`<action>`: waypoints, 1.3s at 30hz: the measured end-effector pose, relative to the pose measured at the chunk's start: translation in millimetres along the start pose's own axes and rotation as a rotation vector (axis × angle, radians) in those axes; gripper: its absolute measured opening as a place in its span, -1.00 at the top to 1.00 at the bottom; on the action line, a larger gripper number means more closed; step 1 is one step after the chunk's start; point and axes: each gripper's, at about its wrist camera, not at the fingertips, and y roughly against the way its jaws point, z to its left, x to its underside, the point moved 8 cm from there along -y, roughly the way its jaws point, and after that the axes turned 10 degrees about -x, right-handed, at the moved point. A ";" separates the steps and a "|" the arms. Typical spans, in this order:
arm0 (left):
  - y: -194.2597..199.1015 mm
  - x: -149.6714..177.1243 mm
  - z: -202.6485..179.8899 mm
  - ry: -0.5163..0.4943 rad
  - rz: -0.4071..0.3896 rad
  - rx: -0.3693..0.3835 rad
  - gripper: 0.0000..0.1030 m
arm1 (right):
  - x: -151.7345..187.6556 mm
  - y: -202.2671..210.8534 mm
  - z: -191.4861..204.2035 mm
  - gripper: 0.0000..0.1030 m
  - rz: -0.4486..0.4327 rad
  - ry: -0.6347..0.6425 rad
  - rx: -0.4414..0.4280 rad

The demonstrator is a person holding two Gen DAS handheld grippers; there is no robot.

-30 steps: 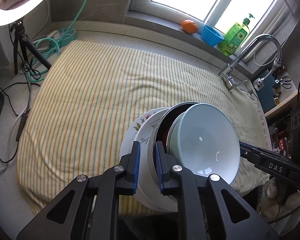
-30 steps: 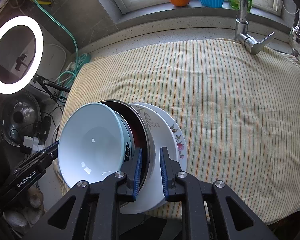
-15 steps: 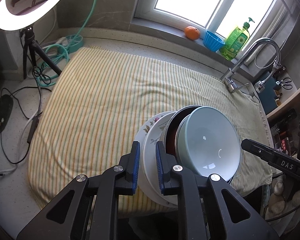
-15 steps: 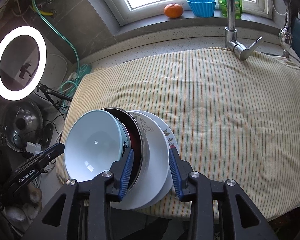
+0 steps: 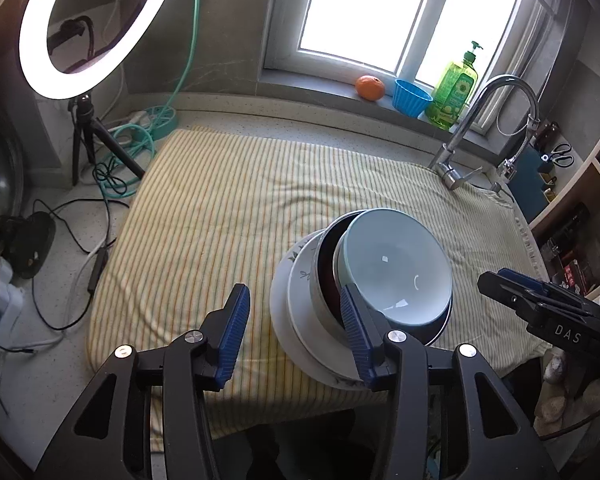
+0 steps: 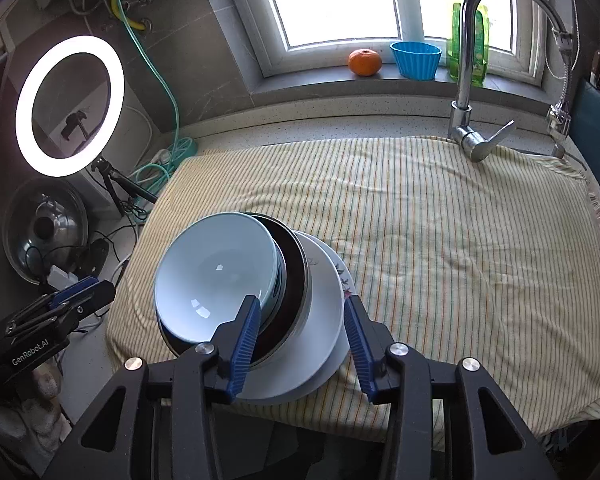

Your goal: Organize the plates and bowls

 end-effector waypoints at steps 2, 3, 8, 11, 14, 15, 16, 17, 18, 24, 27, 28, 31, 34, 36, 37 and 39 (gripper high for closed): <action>4.7 1.6 1.2 0.005 -0.006 0.001 -0.16 | 2.6 6.0 4.7 -0.03 -0.027 0.006 0.004; 6.6 2.4 1.0 0.003 -0.009 0.000 -0.22 | 4.2 9.1 6.0 -0.03 -0.039 0.007 0.008; 16.2 9.4 -6.9 -0.016 -0.020 0.010 -0.29 | 14.7 21.5 17.1 -0.43 -0.085 0.039 0.012; 17.3 12.9 -13.3 -0.036 -0.022 0.023 -0.29 | 19.5 24.8 24.0 -0.43 -0.093 0.073 0.036; 15.6 14.8 -15.1 -0.045 -0.016 0.032 -0.29 | 20.4 26.4 24.9 -0.44 -0.100 0.075 0.040; 15.0 14.4 -15.6 -0.046 -0.015 0.033 -0.29 | 20.4 27.1 23.6 -0.44 -0.104 0.069 0.041; 14.6 13.8 -15.3 -0.045 -0.014 0.035 -0.29 | 20.6 28.1 22.6 -0.44 -0.109 0.062 0.040; 14.4 12.8 -14.7 -0.042 -0.015 0.036 -0.29 | 20.0 28.9 21.5 -0.44 -0.114 0.055 0.040; 14.9 12.5 -14.1 -0.041 -0.018 0.036 -0.29 | 19.4 29.6 20.8 -0.44 -0.119 0.051 0.041; 15.9 9.6 -10.6 -0.040 -0.030 0.026 -0.29 | 15.4 28.7 19.1 -0.44 -0.127 0.040 0.047; 14.7 10.4 -11.1 -0.043 -0.025 0.030 -0.29 | 14.4 26.9 20.9 -0.44 -0.125 0.046 0.046; 14.3 10.7 -11.2 -0.045 -0.024 0.030 -0.29 | 14.5 26.2 21.8 -0.44 -0.124 0.050 0.045; 13.7 11.1 -11.9 -0.048 -0.022 0.033 -0.29 | 15.4 25.4 24.0 -0.44 -0.121 0.057 0.047; 13.3 11.5 -12.4 -0.051 -0.021 0.035 -0.29 | 16.4 24.7 24.1 -0.44 -0.118 0.055 0.047; 13.6 11.7 -12.7 -0.051 -0.020 0.035 -0.29 | 17.0 24.9 24.0 -0.44 -0.118 0.053 0.049; 13.9 11.6 -13.0 -0.052 -0.021 0.035 -0.29 | 16.9 25.2 23.3 -0.44 -0.117 0.051 0.050; 14.2 11.4 -12.8 -0.052 -0.023 0.035 -0.29 | 17.2 26.3 21.7 -0.44 -0.121 0.045 0.051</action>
